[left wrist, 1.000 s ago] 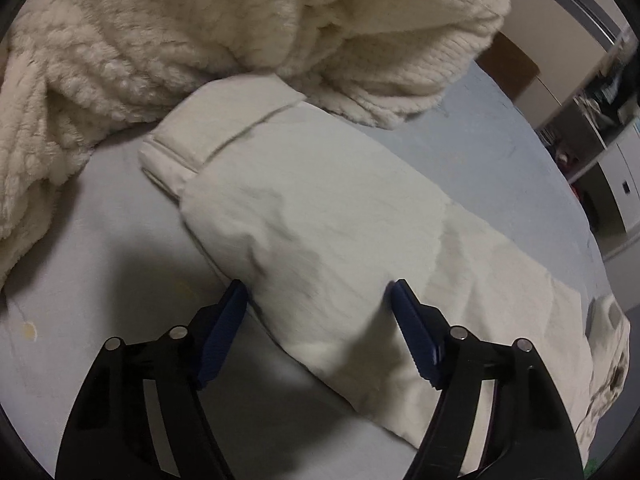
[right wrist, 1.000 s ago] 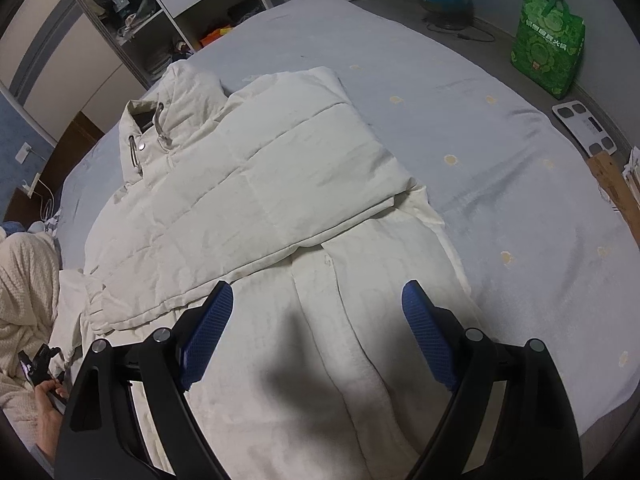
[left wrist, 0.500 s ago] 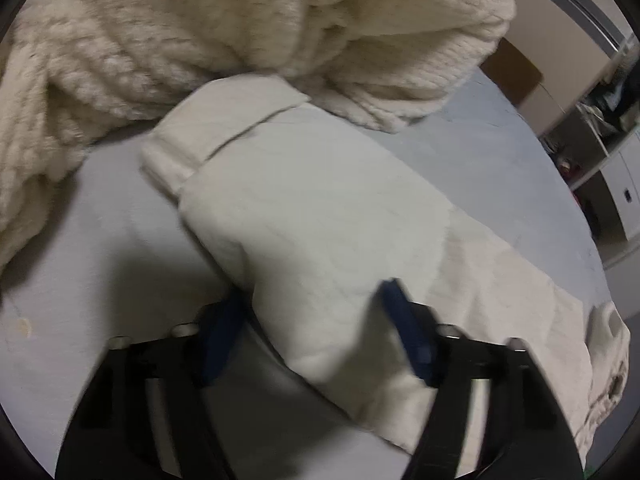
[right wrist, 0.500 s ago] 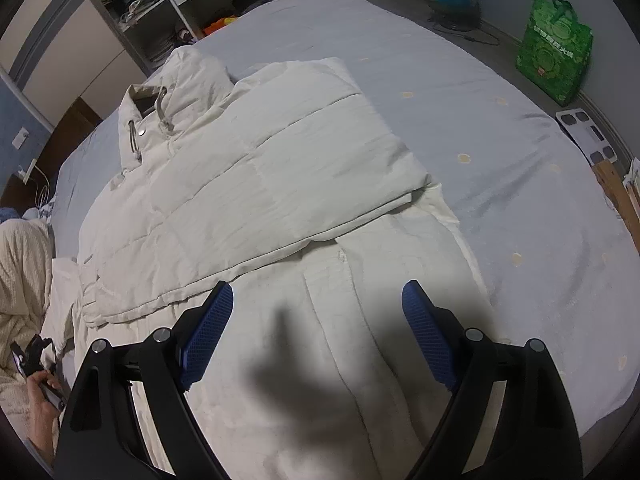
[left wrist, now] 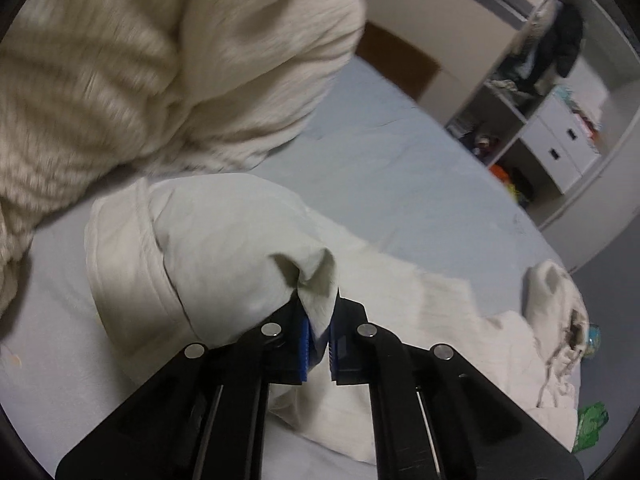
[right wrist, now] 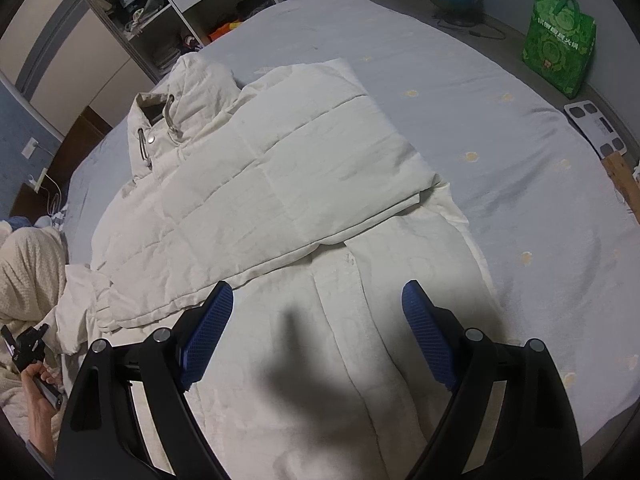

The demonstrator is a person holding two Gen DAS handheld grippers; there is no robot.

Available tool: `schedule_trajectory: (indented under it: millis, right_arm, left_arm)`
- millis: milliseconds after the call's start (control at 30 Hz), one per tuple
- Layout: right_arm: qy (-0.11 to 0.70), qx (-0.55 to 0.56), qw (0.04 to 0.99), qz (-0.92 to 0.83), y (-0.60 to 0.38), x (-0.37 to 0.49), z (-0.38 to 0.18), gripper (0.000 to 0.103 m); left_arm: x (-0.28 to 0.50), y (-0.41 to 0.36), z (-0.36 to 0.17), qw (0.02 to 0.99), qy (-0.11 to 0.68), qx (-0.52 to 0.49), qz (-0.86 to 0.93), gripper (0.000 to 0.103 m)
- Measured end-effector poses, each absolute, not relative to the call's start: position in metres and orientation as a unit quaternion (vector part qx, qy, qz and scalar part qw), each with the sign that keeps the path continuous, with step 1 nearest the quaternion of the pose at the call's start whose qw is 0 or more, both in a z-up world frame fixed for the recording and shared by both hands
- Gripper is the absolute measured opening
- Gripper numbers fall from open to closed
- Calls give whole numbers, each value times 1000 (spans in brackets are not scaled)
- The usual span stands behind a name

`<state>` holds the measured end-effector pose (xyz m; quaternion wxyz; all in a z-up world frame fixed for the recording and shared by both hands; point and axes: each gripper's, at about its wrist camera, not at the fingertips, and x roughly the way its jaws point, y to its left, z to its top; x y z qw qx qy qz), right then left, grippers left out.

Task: Fold large clothes
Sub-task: 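Fold the held sleeve over the jacket body with the left tool and release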

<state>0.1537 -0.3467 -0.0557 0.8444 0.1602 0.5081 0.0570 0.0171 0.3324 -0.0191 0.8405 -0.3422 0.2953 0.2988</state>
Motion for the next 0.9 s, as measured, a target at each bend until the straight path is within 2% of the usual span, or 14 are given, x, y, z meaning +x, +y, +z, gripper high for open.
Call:
schedule_trajectory:
  millis: [200,433,900]
  right_arm:
    - [502,178,843,71,-352,154,-53,82]
    - [491,210,840,92,-359,152,-49,82]
    - [466,291,826,128,-383,147,-46,82]
  left_arm:
    - [35,304,21,877,262,-314,251,6]
    - [50,222,66,918,243,-262,173,6]
    - [92,77,85,947,262,-177,50,6]
